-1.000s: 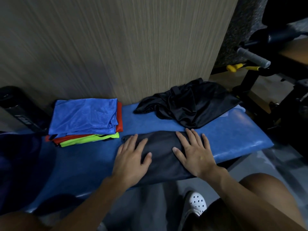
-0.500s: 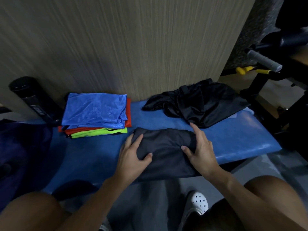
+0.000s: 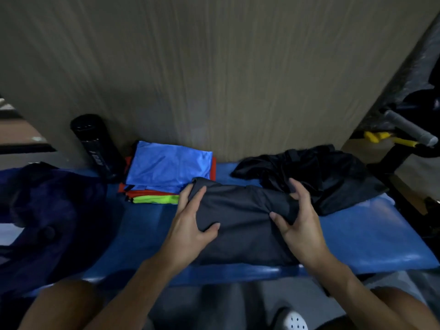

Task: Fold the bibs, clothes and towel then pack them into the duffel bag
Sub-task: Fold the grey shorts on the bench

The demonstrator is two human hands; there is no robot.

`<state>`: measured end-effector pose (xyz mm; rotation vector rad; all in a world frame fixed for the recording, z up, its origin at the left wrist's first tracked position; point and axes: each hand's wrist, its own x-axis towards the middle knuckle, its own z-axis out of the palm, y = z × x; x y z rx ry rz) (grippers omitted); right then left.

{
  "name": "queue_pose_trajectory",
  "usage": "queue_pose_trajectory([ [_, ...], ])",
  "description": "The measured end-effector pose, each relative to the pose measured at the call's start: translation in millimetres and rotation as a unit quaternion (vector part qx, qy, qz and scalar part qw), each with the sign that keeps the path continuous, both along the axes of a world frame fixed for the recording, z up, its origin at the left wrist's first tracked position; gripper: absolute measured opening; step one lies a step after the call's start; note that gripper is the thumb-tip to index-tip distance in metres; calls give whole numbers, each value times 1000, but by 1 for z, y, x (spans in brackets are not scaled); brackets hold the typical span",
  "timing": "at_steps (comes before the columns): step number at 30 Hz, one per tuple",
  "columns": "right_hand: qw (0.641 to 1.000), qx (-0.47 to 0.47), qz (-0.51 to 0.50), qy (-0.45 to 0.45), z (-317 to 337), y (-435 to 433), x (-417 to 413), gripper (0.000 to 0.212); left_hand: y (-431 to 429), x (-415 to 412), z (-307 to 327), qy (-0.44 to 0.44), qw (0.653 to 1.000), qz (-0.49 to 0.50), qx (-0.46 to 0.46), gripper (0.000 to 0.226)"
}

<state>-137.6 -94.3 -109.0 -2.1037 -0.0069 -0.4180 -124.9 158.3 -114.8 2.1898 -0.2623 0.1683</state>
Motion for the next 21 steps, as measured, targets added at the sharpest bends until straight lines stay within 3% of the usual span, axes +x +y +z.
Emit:
queue_pose_trajectory([
  [8,995,81,55,-9,57,91,85,84,96,79,78,-9,997,39,61,86],
  [13,990,124,64,8,52,145,157,81,149,135,101,10,987,58,146,78],
  [15,992,84,73,63,34,158,173,82,158,142,88,51,966,74,241,73],
  [17,990,17,87,113,21,163,177,80,157,140,74,21,942,102,319,69],
  [21,980,-148,61,117,12,159,176,70,141,137,63,-80,942,90,314,81],
])
